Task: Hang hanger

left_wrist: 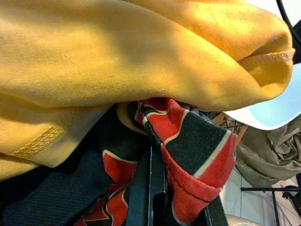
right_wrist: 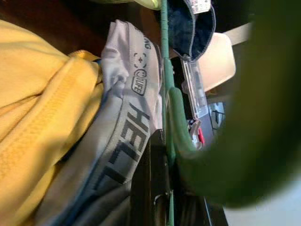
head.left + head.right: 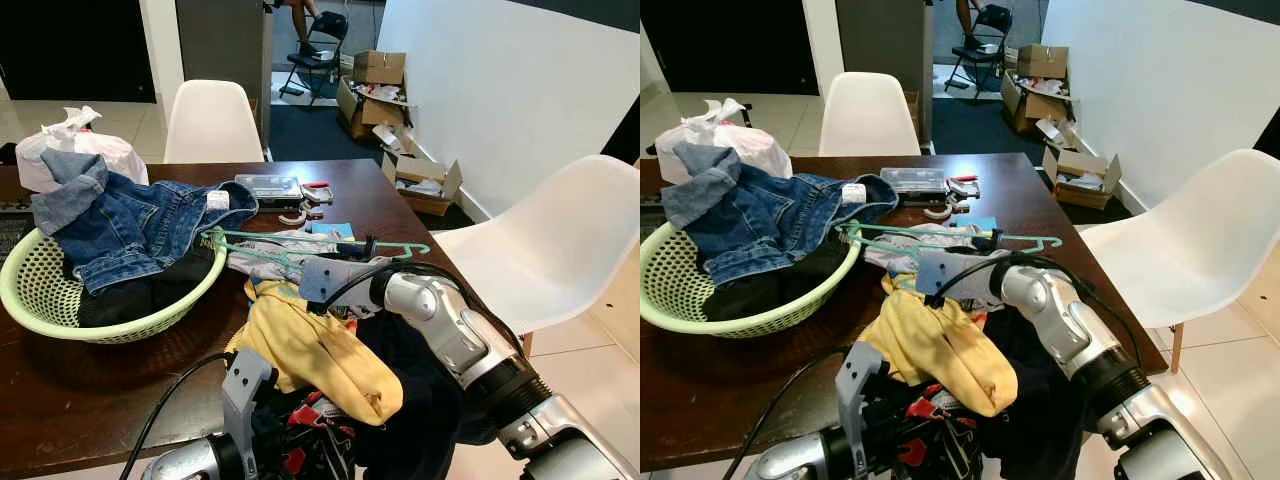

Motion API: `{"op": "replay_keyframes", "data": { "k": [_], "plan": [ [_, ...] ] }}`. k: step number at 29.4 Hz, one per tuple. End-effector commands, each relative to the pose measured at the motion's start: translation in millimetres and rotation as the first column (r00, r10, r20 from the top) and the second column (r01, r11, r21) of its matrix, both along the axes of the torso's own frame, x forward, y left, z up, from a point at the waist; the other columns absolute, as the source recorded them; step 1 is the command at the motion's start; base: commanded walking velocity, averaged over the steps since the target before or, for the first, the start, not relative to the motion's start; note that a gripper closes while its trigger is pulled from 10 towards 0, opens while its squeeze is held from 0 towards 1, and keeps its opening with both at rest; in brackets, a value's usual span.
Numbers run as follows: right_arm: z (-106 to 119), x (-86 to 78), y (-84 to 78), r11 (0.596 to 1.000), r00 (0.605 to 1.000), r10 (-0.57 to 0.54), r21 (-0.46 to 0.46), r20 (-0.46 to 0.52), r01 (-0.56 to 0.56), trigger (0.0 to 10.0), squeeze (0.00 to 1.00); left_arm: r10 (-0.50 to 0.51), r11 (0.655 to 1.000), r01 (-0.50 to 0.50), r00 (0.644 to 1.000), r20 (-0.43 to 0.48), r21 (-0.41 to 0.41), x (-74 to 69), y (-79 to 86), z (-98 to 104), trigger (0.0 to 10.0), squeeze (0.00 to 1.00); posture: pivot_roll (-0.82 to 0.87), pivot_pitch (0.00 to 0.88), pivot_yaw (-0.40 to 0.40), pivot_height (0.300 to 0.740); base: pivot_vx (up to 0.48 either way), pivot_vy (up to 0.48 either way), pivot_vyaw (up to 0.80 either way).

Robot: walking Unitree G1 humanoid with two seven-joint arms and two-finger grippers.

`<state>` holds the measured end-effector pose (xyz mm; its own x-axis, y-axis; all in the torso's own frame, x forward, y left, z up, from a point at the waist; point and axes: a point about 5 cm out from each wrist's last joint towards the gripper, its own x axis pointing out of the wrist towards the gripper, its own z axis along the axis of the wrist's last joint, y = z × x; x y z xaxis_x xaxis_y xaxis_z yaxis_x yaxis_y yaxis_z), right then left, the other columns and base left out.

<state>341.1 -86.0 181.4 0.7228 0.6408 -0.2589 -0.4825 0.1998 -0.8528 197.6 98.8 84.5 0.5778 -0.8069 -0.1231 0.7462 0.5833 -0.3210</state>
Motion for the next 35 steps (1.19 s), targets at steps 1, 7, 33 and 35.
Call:
{"op": "replay_keyframes", "data": {
  "k": [1,7,33,35],
  "plan": [
    [3,2.8,-1.8,1.000,1.000,-0.014,0.023,0.010,0.014,0.0,0.00,-0.014,0.999,0.016,0.999,0.043,-0.037,2.3,-5.9,9,10.0,0.00,0.11,0.000,-0.110,0.740,0.000,0.000,0.00],
    [13,6.7,-2.7,0.993,0.999,-0.030,0.114,0.010,0.029,0.0,0.00,-0.020,0.999,0.022,0.998,0.059,-0.031,4.2,-4.9,12,10.0,0.00,0.12,0.000,-0.111,0.740,0.000,0.000,0.00],
    [37,40.0,-89.5,0.298,0.830,-0.383,0.797,-0.405,0.526,10.0,0.00,-0.217,0.970,0.195,0.964,0.153,0.143,8.9,-4.1,39,10.0,0.00,0.09,0.000,-0.091,0.740,0.000,0.000,0.00],
    [29,38.1,-87.7,0.293,0.824,-0.380,0.790,-0.420,0.538,10.0,0.00,-0.202,0.975,0.184,0.967,0.153,0.123,13.4,-8.1,39,10.0,0.00,0.09,0.000,-0.089,0.740,-0.126,0.000,0.00]
  ]
}}
